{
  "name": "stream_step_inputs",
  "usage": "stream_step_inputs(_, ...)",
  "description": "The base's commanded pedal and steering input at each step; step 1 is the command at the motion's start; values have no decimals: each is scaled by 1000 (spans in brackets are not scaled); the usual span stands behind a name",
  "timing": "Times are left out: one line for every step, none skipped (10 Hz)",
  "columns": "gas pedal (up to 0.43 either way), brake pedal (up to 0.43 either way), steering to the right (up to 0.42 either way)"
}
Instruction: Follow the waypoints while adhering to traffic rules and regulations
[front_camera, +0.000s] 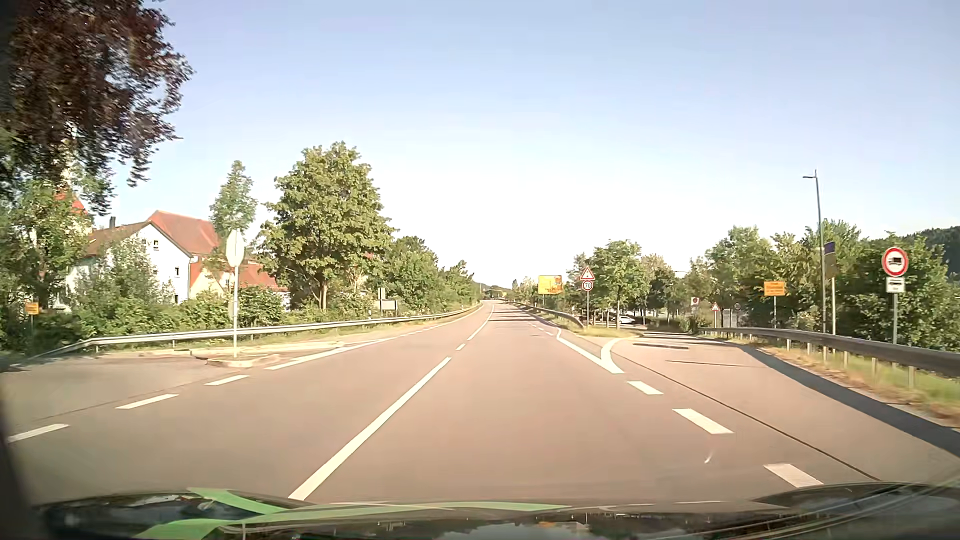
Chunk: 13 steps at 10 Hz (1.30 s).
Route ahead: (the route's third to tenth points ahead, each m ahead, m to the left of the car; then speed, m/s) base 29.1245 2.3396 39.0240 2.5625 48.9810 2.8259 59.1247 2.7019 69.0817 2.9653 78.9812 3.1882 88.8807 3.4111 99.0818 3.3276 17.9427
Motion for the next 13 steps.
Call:
stream_step_inputs(197, 0, -4)
stream_step_inputs(220, 0, -4)
stream_step_inputs(220, 0, -4)
stream_step_inputs(220, 0, -5)
stream_step_inputs(220, 0, -5)
stream_step_inputs(220, 0, -5)
stream_step_inputs(220, 0, -5)
stream_step_inputs(220, 0, -5)
stream_step_inputs(220, 0, -5)
stream_step_inputs(220, 0, -5)
stream_step_inputs(220, 0, -4)
stream_step_inputs(220, 0, -4)
stream_step_inputs(220, 0, -4)
